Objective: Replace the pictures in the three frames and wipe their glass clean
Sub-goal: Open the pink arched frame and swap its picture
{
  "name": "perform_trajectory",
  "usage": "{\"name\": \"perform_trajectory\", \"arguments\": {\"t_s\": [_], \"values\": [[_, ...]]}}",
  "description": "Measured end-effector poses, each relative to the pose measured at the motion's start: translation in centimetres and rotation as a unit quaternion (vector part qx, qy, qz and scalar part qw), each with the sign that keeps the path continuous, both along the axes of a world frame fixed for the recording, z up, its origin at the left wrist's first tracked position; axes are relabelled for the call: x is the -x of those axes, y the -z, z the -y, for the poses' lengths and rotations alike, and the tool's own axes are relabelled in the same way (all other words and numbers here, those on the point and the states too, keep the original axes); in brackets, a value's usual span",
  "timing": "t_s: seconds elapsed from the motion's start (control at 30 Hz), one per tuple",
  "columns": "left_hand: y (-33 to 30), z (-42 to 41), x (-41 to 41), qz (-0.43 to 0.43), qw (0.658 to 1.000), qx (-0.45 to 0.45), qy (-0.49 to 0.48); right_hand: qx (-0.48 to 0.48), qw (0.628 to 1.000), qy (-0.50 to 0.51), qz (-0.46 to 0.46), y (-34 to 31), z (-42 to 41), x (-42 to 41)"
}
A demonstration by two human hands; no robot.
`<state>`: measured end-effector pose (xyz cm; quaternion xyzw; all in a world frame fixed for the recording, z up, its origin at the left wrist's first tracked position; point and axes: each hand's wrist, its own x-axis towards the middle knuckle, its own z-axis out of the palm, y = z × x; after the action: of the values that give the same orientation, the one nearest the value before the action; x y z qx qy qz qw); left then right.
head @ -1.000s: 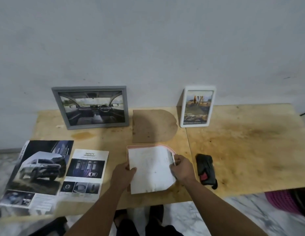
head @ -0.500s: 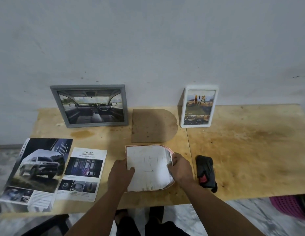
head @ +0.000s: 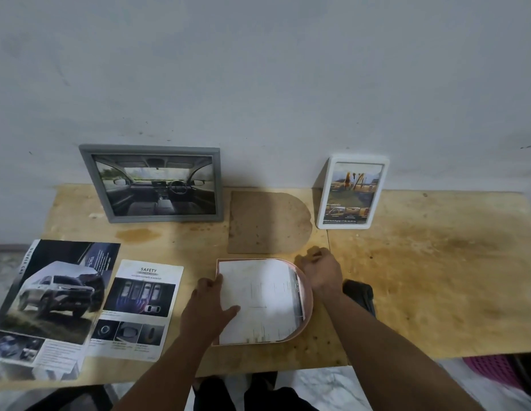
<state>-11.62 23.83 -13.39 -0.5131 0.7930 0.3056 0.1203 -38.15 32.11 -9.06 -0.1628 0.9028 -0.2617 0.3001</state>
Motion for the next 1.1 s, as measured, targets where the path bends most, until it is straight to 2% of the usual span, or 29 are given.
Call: {"name": "perform_trajectory", "arguments": {"t_s": [0.17,0.43,0.53,0.7,0.93,1.1], "values": [[0.8,0.3,-0.4,0.009,0.999,0.028,0.039,-0.037,0.995,0.074,0.06,1.9,4.4,2.6],[1.2,0.7,-1.0,0.012,0.998,0.025,0.05,-0.109,0.977,0.168,0.074,5.3,7.6,2.5],[1.1,0.5,-0.9,0.014,0.997,0.027,0.065,-0.094,0.97,0.204,0.092,5.5,7.7,2.5],[0.4,0.4,-0.6,0.009,0.996,0.024,0.081,-0.025,0.969,0.213,0.127,3.3,7.7,2.3],[0.2,0.2,-0.5,0.016,0.995,0.003,0.097,0.139,0.946,0.247,0.154,0.2,6.6,0.7],[0.1,0.4,-0.6,-0.023,0.997,-0.011,0.069,0.247,0.91,0.215,0.254,-1.7,5.0,0.3]]}}
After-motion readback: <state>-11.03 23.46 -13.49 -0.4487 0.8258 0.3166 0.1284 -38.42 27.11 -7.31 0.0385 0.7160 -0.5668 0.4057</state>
